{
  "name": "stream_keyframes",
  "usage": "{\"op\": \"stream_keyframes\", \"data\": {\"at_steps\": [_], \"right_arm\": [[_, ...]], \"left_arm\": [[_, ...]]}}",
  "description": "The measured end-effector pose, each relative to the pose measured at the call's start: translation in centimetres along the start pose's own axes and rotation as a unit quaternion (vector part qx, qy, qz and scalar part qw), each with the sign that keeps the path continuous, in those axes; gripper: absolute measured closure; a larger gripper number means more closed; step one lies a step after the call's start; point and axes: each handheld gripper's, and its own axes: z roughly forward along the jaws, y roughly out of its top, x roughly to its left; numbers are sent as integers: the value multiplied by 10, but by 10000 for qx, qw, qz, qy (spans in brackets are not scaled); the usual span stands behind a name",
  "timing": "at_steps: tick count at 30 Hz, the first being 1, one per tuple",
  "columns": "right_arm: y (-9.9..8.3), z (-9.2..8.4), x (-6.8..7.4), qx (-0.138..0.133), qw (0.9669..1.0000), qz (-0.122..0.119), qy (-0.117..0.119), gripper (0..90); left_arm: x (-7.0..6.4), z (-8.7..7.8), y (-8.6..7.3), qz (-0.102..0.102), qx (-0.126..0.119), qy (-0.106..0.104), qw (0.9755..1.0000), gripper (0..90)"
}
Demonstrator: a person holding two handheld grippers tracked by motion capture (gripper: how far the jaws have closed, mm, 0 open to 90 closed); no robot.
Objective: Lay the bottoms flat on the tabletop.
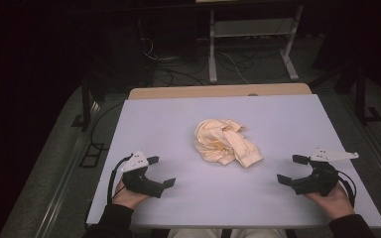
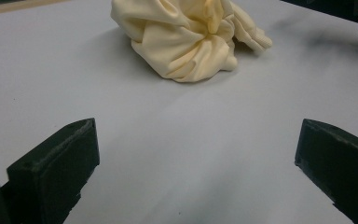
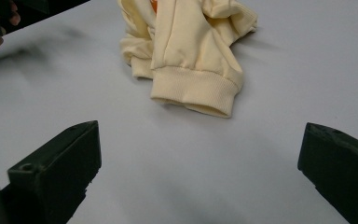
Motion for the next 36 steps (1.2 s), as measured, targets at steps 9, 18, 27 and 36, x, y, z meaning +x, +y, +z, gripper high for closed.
{"op": "stream_keyframes", "data": {"at_steps": [9, 18, 27, 36], "right_arm": [[0, -1, 1, -8, 10000, -5, -31, 0], [0, -2, 1, -2, 10000, -10, -31, 0], [1, -4, 2, -28, 9999, -42, -90, 0], [5, -5, 1, 11, 10000, 2, -94, 0]], "left_arm": [[-1, 0, 0, 18, -8, -21, 10000, 0], [-1, 0, 0, 21, -3, -9, 10000, 0], [-2, -4, 0, 19, 27, 47, 10000, 0], [-3, -6, 2, 11, 71, 76, 9999, 0]]}}
